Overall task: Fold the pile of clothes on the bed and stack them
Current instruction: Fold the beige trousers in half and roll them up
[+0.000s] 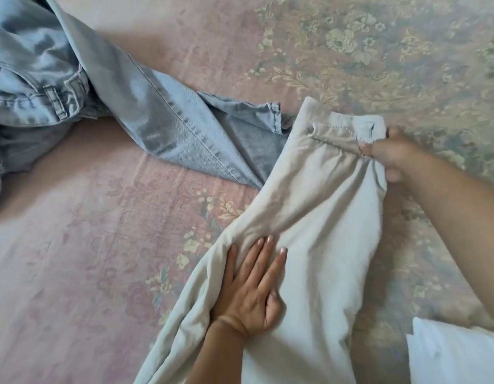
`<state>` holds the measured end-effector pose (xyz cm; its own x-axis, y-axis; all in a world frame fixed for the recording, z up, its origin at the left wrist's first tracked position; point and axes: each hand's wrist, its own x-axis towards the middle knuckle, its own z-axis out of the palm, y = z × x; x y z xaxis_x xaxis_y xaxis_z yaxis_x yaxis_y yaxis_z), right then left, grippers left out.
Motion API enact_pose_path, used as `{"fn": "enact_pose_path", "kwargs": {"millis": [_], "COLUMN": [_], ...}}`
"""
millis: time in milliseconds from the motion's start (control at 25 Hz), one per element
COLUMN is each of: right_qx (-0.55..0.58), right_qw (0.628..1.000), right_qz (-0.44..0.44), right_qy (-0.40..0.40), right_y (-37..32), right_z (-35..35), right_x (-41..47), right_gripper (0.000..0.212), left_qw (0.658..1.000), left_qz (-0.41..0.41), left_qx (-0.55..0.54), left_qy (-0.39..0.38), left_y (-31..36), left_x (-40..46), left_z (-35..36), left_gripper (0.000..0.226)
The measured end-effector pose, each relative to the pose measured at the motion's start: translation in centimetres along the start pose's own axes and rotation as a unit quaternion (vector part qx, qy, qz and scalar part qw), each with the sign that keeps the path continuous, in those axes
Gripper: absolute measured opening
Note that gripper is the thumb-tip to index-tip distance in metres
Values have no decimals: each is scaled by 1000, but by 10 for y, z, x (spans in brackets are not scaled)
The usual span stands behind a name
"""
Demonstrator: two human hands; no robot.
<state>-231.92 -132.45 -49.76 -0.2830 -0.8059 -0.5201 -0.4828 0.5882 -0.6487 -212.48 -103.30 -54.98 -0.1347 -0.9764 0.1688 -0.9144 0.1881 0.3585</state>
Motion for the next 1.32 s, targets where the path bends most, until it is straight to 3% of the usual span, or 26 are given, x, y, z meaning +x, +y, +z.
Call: {"fn": "enact_pose_path", "kwargs": {"millis": [120, 280, 360, 440, 520, 560, 640, 680, 760, 800, 840, 920, 1000, 1160, 1240, 1320], "right_qx": [102, 84, 19, -167, -336, -380, -403, -413, -456, -460, -434, -341, -268, -179, -141, -140], "right_qw": [993, 980, 972, 960, 925, 904, 848, 810, 780, 803, 849, 923, 952, 980, 984, 986], "right_qz": [-45, -183, -230, -201, -137, -166, -343, -415, -428, -380, -295, -90, 22, 29, 11, -8], "right_qy": [-36, -2, 44, 102, 113, 108, 39, 4, -22, 8, 55, 157, 149, 84, 112, 89], "right_y": [-21, -50, -57, -52, -27, -4, 59, 102, 175, 198, 212, 213, 199, 185, 201, 226], "right_z": [-18, -42, -47, -51, -33, -17, 24, 42, 58, 59, 59, 49, 32, 10, 11, 21], "right_x": [-32, -86, -99, -112, -144, -166, -225, -257, -311, -327, -339, -354, -358, -358, -364, -391], "right_gripper": [24, 26, 21, 49, 79, 77, 63, 59, 60, 60, 61, 62, 45, 34, 40, 54], "left_qw": [1000, 998, 999, 999, 999, 998, 997, 997, 990, 981, 970, 927, 887, 888, 889, 900], "left_qz": [0, -6, -23, -45, -31, -9, -7, -46, -144, -183, -218, -307, -383, -411, -420, -415], "left_qx": [14, 49, 25, -1, 31, 55, 67, 48, -5, -48, -103, -214, -249, -197, -180, -134], "left_qy": [-21, -42, 10, 28, 2, -16, -40, -40, 5, 31, 38, -14, -65, -56, 8, 13], "left_y": [-2, 12, 22, 21, -1, -16, -47, -55, -61, -60, -55, -49, -53, -67, -59, -44], "left_x": [0, -2, -14, -41, -82, -102, -131, -137, -133, -128, -122, -115, -114, -111, -129, -169], "left_z": [1, -21, -46, -74, -93, -93, -88, -89, -93, -97, -104, -108, -106, -127, -143, -154], "left_gripper": [66, 60, 55, 58, 61, 62, 61, 58, 51, 49, 44, 40, 44, 43, 39, 42]}}
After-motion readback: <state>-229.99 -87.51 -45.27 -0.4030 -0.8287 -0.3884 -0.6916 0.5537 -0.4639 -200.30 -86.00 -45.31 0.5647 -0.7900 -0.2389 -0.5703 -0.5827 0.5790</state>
